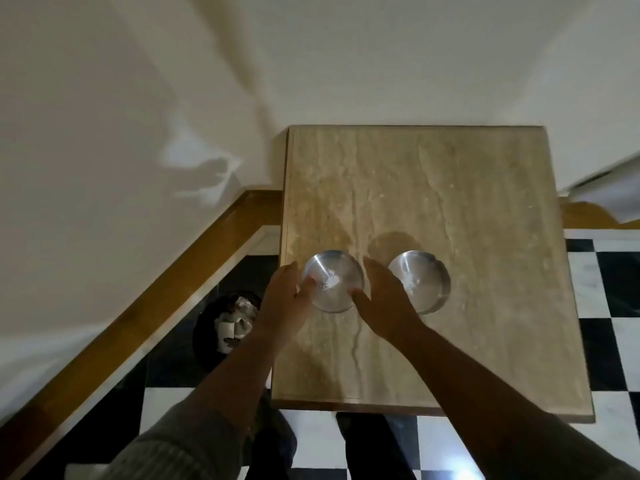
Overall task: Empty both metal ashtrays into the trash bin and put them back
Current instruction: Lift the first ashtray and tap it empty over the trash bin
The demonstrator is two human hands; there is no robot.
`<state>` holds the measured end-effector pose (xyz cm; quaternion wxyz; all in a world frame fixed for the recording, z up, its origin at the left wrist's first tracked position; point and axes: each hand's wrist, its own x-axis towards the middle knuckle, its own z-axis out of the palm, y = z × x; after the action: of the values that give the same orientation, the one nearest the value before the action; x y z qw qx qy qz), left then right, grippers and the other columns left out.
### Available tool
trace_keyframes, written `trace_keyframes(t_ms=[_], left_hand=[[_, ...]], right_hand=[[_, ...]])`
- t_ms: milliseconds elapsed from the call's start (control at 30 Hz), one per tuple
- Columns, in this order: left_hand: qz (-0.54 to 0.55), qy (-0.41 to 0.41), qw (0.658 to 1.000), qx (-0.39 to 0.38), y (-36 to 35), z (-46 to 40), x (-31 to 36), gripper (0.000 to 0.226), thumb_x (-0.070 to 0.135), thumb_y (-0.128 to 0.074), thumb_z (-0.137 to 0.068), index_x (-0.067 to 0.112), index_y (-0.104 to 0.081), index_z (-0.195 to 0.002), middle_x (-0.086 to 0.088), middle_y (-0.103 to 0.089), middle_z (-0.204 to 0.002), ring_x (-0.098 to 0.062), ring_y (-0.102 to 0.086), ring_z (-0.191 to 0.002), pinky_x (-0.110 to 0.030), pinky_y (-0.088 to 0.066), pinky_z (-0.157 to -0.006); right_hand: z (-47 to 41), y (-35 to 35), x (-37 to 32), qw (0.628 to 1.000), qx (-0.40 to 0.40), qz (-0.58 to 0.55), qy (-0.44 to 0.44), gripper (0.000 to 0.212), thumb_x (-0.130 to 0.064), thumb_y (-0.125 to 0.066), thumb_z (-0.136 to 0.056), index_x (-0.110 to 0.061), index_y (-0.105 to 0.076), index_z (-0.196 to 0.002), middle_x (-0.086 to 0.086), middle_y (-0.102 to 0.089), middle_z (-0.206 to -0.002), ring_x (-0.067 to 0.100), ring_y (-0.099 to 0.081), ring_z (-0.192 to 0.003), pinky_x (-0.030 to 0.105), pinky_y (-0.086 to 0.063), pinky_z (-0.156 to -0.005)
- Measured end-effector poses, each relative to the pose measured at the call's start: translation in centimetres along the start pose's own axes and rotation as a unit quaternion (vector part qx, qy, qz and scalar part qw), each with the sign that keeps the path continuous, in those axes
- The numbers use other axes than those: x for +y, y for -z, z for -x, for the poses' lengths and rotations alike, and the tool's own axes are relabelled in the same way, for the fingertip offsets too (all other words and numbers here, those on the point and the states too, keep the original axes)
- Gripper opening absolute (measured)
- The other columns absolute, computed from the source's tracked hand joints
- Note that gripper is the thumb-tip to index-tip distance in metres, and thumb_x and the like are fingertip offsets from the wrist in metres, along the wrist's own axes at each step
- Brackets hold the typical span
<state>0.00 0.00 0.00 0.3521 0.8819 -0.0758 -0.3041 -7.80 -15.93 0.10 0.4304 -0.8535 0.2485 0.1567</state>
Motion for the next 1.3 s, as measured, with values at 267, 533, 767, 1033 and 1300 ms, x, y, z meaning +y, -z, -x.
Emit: trace_keyframes(t_ms=[267,533,767,1033,1300], left_hand=[[0.080,0.101,0.992,0.004,-2.1,-2.4,-1.7,0.022,0.015,-0.044,-0.098,0.013,-0.065,-0.106,0.000,-0.062,-0.082,-0.011,-0.060,-0.073,-0.023,-0.043,-0.057],[0.216,0.170,0.961,0.032,-1.6,-2.8,-2.7,0.031,0.008,-0.047,-0.094,0.017,-0.065,-0.117,0.008,-0.060,-0.090,-0.009,-0.061,-0.083,-0.044,-0.062,-0.082],[0.359,0.300,0.883,0.018,3.8,-0.7,-4.6,0.019,0.020,-0.049,-0.097,0.017,-0.063,-0.110,-0.011,-0.066,-0.117,-0.030,-0.068,-0.103,-0.045,-0.062,-0.078],[0.451,0.403,0.797,0.009,10.5,1.3,-12.2,0.053,0.054,-0.042,-0.099,0.021,-0.049,-0.141,-0.015,-0.053,-0.143,-0.039,-0.054,-0.125,-0.054,-0.053,-0.093],[0.554,0.360,0.746,-0.087,13.4,1.8,-19.8,0.064,0.059,-0.058,-0.090,0.017,-0.053,-0.139,-0.020,-0.061,-0.137,-0.039,-0.059,-0.124,-0.053,-0.048,-0.104]], right_hand=[[-3.4,-3.1,0.0,0.984,0.041,0.139,-0.106,0.031,-0.012,-0.046,-0.097,-0.007,-0.047,-0.128,0.012,-0.061,-0.119,0.027,-0.061,-0.108,0.034,-0.050,-0.088],[-4.3,-4.7,-0.4,0.983,0.071,0.126,-0.110,0.022,-0.002,-0.053,-0.088,-0.007,-0.058,-0.108,0.012,-0.066,-0.106,0.024,-0.064,-0.095,0.028,-0.047,-0.073],[-3.0,-6.9,-3.8,0.994,0.076,0.031,-0.076,0.027,-0.007,-0.048,-0.087,-0.011,-0.061,-0.111,0.006,-0.066,-0.101,0.015,-0.057,-0.080,0.015,-0.036,-0.054],[-1.6,-13.8,-9.6,0.999,0.010,-0.051,0.006,0.029,-0.017,-0.048,-0.095,-0.018,-0.057,-0.123,0.004,-0.066,-0.109,0.008,-0.061,-0.087,0.020,-0.051,-0.070],[-2.8,-20.0,-11.9,0.990,-0.045,-0.133,-0.017,0.028,-0.037,-0.039,-0.101,-0.022,-0.052,-0.120,-0.007,-0.055,-0.100,-0.001,-0.052,-0.078,0.012,-0.037,-0.059]])
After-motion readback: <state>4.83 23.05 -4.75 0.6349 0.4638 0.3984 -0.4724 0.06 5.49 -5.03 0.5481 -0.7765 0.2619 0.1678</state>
